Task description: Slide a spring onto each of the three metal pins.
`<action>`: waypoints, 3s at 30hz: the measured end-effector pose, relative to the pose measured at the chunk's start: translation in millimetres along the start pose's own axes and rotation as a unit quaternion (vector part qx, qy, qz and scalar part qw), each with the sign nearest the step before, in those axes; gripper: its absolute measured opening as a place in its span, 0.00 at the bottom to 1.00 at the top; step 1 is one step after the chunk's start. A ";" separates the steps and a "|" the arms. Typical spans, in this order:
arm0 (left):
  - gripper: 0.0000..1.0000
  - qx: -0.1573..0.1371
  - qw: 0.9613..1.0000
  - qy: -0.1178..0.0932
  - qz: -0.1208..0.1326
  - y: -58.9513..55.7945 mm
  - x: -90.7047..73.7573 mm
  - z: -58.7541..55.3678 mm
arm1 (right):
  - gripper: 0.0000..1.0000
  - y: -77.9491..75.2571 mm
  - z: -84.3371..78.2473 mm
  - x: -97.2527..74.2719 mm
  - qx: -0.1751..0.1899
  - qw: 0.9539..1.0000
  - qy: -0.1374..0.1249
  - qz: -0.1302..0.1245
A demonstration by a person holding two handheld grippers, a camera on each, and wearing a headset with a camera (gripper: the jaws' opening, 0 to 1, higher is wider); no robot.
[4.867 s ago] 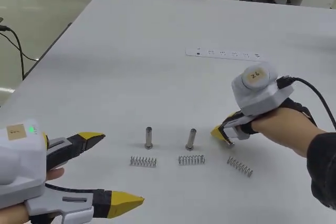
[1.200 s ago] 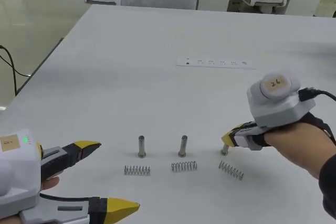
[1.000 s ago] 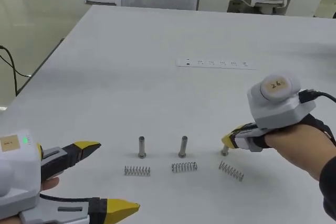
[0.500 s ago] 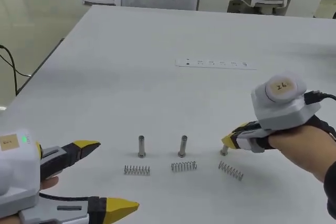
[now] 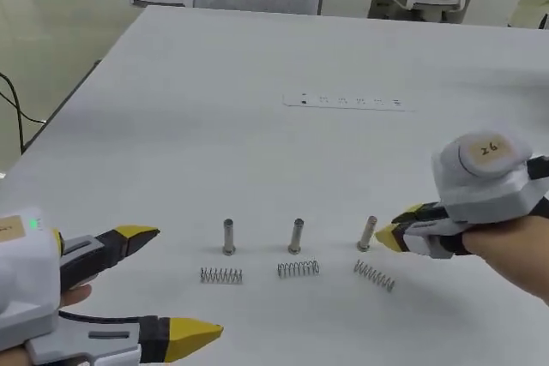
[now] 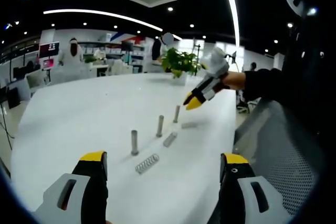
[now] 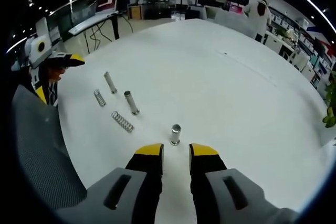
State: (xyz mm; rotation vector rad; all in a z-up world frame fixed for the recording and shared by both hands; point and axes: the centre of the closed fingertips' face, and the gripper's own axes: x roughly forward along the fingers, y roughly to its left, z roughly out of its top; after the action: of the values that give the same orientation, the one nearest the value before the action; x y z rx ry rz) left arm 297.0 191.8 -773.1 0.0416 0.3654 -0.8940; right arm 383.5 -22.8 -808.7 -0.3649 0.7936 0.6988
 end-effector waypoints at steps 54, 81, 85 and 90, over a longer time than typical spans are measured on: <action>0.83 0.003 1.000 -0.001 -0.006 -5.1 0.2 2.8 | 0.07 33.1 -44.7 15.2 -0.092 0.988 0.103 0.071; 0.72 0.045 0.997 0.006 -0.061 -29.1 26.1 15.3 | 0.07 88.8 7.0 -6.0 -0.174 0.971 0.066 0.153; 0.67 0.054 0.996 0.011 -0.075 -33.2 33.4 15.0 | 0.07 94.8 12.7 -7.2 -0.188 0.967 0.062 0.161; 0.58 0.066 0.993 0.013 -0.095 -40.3 40.9 17.2 | 0.07 102.9 14.5 -7.6 -0.203 0.962 0.064 0.172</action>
State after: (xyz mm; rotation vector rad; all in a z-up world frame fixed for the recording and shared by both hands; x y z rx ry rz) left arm 294.4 132.4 -765.8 0.1427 0.3376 -1.1056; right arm 316.1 55.9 -798.0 -0.6568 0.8433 1.1813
